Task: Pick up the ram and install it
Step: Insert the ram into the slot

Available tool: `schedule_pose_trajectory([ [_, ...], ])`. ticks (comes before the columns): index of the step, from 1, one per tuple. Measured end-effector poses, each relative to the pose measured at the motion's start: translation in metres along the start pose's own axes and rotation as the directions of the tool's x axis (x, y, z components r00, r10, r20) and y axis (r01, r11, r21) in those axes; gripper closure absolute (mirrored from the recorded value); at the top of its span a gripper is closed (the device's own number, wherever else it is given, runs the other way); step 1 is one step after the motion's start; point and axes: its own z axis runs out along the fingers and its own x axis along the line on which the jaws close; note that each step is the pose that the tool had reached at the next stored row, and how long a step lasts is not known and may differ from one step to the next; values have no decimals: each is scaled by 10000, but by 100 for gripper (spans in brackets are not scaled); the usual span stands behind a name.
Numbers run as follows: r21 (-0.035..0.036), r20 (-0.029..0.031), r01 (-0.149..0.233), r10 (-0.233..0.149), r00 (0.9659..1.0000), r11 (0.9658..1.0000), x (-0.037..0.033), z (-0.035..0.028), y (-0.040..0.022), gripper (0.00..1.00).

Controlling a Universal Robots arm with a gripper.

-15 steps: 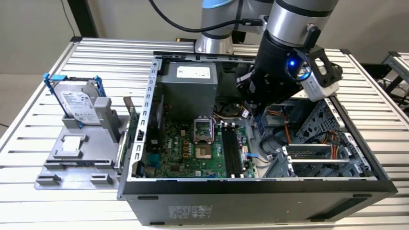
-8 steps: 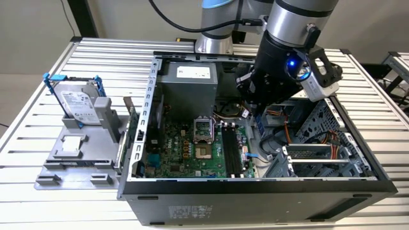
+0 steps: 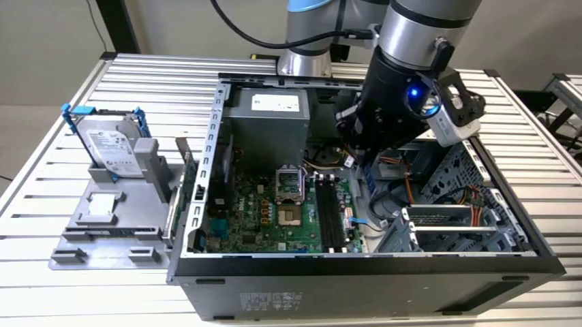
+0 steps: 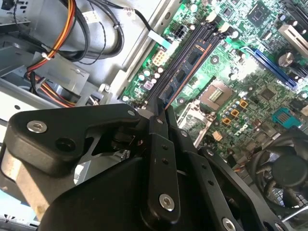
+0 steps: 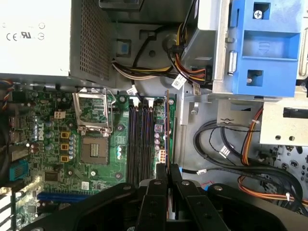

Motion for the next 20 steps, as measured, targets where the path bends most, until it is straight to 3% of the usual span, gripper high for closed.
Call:
schedule_pose_trajectory([
  [7, 22, -1, -34, 34, 10000, 10000, -1, 78, 0, 100],
  [15, 89, -3, -42, 42, 10000, 10000, 0, 218, 2, 100],
  [20, 134, -4, -147, 148, 9999, 9998, 90, 309, 9, 100],
])
